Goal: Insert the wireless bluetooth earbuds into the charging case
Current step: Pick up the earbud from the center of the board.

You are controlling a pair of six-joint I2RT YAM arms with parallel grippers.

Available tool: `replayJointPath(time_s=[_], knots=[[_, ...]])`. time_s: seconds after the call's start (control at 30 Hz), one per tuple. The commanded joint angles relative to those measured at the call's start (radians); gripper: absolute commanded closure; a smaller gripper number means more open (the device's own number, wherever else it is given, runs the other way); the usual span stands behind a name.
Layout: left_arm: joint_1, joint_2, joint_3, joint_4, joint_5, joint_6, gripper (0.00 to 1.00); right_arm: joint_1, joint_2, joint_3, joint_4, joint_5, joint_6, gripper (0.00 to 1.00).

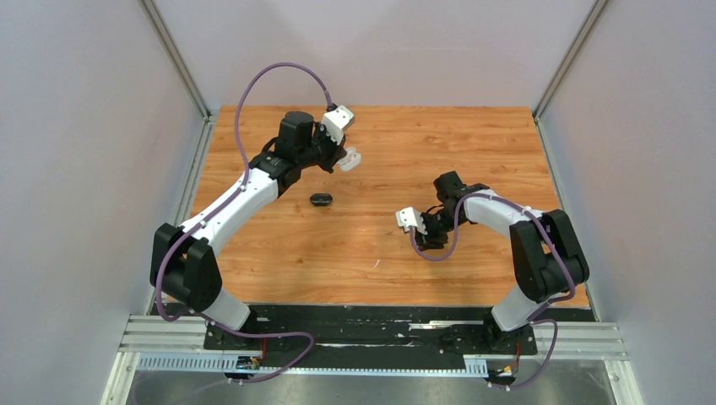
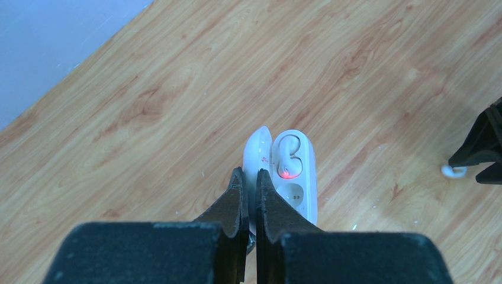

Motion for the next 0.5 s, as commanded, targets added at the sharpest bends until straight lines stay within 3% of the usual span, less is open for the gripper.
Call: replayJointPath(time_s=[0.0,0.47], knots=[[0.004,-0.014,0.019,0.041,0.005,-0.008,1.00,0.011,0.037,0.014,0.015,0.018,0.029,0.62],[0.004,-0.017,0.016,0.039,0.003,-0.007,1.00,0.014,0.036,0.034,0.064,0.027,0.103,0.64]])
